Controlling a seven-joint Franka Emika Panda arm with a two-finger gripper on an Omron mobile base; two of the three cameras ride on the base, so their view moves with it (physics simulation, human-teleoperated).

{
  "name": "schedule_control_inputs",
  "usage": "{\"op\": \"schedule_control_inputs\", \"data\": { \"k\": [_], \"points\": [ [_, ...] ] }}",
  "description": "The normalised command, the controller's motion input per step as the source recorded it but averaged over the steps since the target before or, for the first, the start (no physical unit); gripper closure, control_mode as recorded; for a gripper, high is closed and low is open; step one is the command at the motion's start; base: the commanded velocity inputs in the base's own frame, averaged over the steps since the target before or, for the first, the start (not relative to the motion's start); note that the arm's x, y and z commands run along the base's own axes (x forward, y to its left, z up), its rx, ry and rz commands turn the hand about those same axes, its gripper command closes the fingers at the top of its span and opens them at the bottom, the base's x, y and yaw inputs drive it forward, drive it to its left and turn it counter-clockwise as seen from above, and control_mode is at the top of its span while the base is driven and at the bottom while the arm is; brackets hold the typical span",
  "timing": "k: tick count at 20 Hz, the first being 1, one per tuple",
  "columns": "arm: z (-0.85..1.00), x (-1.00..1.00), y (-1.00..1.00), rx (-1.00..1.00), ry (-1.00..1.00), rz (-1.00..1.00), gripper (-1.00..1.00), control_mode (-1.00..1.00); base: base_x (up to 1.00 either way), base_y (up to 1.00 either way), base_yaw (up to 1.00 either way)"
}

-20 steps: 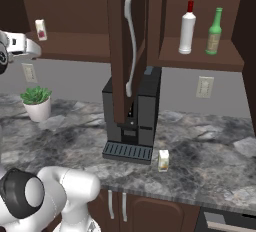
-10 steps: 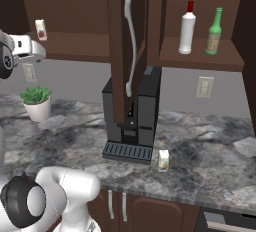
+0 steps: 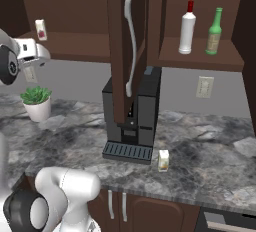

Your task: Sort all alcoholic drinks to one cabinet, and non-alcoholic drinks to the other.

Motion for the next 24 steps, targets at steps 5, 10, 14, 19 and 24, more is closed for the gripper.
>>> {"op": "schedule_control_inputs", "data": {
  "k": [5,10,14,19,24],
  "points": [
    [-0.09,-0.18,-0.16,-0.01,0.01,0.05,-1.0,-1.0,0.0,0.0,0.0],
    [-0.11,-0.25,-0.12,0.0,0.02,0.03,-1.0,-1.0,0.0,0.0,0.0],
    [-0.14,-0.29,-0.08,0.0,0.02,0.01,-1.0,-1.0,0.0,0.0,0.0],
    [-0.13,-0.3,-0.1,0.0,0.02,0.0,-1.0,-1.0,0.0,0.0,0.0],
    [-0.12,-0.28,-0.12,0.0,0.03,0.0,-1.0,-1.0,0.0,0.0,0.0]
  ]
}}
